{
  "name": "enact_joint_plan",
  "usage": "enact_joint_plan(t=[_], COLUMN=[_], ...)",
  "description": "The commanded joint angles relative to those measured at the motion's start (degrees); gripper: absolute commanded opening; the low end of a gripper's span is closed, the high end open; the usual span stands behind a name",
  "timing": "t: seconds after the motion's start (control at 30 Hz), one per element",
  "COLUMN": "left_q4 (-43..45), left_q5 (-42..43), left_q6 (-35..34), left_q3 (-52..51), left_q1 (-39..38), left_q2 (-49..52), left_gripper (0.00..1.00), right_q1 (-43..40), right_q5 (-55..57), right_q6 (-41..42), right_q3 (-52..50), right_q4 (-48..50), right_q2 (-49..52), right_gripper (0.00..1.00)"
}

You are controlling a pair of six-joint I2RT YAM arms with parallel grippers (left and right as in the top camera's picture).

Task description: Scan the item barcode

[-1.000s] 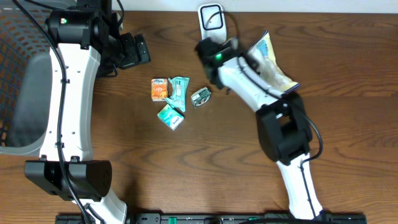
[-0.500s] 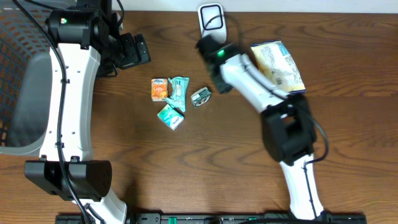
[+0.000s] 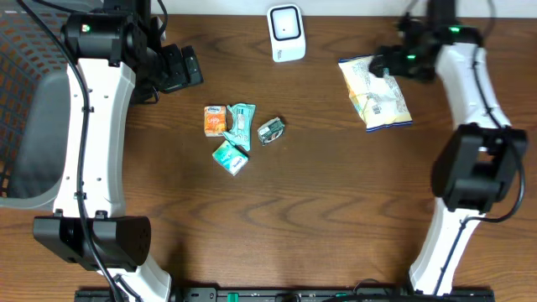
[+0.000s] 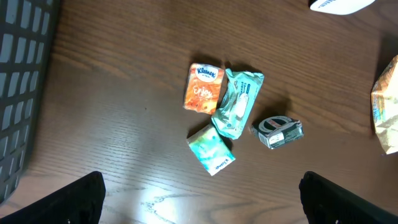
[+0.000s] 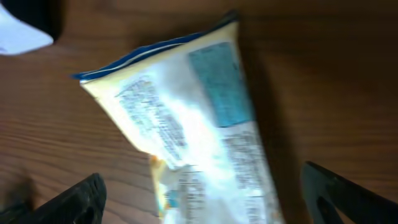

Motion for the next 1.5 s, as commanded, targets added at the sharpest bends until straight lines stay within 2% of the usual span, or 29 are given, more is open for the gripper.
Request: enact_joint_plan(t=[0.0,0.17,0.2,0.3,0.4,0.43,0.57,0.7,0.83,1.0,1.1,1.17,1.4,1.47], left_q4=[-0.20,-0.20,-0.20,-0.20,-0.20,-0.20,-0.20,-0.20,-0.20,-0.20,-0.20,-0.20,-0.20,-0.20], left_q5=[-0.76,-0.76,-0.76,-0.76,-0.76,-0.76,-0.76,-0.74,-0.76,-0.76,-0.76,-0.76,-0.76,-0.76], left_q6=[0.35,0.35,0.35,0.35,0.35,0.35,0.35,0.35,0.35,0.35,0.35,0.35,0.35,0.35], left_q3=[0.20,0.20,0.20,0.20,0.20,0.20,0.20,0.20,0.20,0.20,0.20,0.20,0.20,0.20], left_q1=[0.35,0.35,0.35,0.35,0.35,0.35,0.35,0.35,0.35,0.35,0.35,0.35,0.35,0.35], left_q2=[0.31,0.31,0.31,0.31,0.31,0.31,0.31,0.31,0.31,0.31,0.31,0.31,0.31,0.31], left_gripper=[0.98,0.98,0.98,0.98,0.98,0.98,0.98,0.98,0.98,0.98,0.98,0.98,0.98,0.98], right_q1=[-2.01,-4.07,-4.13,-3.89,-3.48,-3.37,-2.45,-0.24,5.92,18.62,24.22,26.88,33.75,35.71], right_q5=[-9.57,-14.51,-14.43,-14.51,-14.49,-14.56,-12.44,-0.28,26.40,67.73,80.26,83.49,83.47,82.31], right_q6=[-1.79,-1.79,-1.84,-3.08,-3.08,-3.04,-2.29,1.49,2.23,3.48,3.43,3.45,6.69,9.16], right_q3=[-0.79,-0.79,-0.79,-0.79,-0.76,-0.72,-0.28,-0.24,-0.24,-0.59,-1.01,-1.07,-1.16,-1.16], right_q4=[-0.44,-2.10,-2.34,-3.13,-3.15,-2.95,-2.80,-2.71,-2.71,-1.77,-0.33,-0.15,-2.86,-5.79], right_q2=[4.83,9.90,10.62,11.98,11.96,11.74,9.70,4.72,-1.18,-2.34,-0.09,1.99,10.75,11.72], right_gripper=[0.93,0.81,0.75,0.47,0.05,0.01,0.01,0.01,0.01,0.01,0.01,0.01,0.01,0.05])
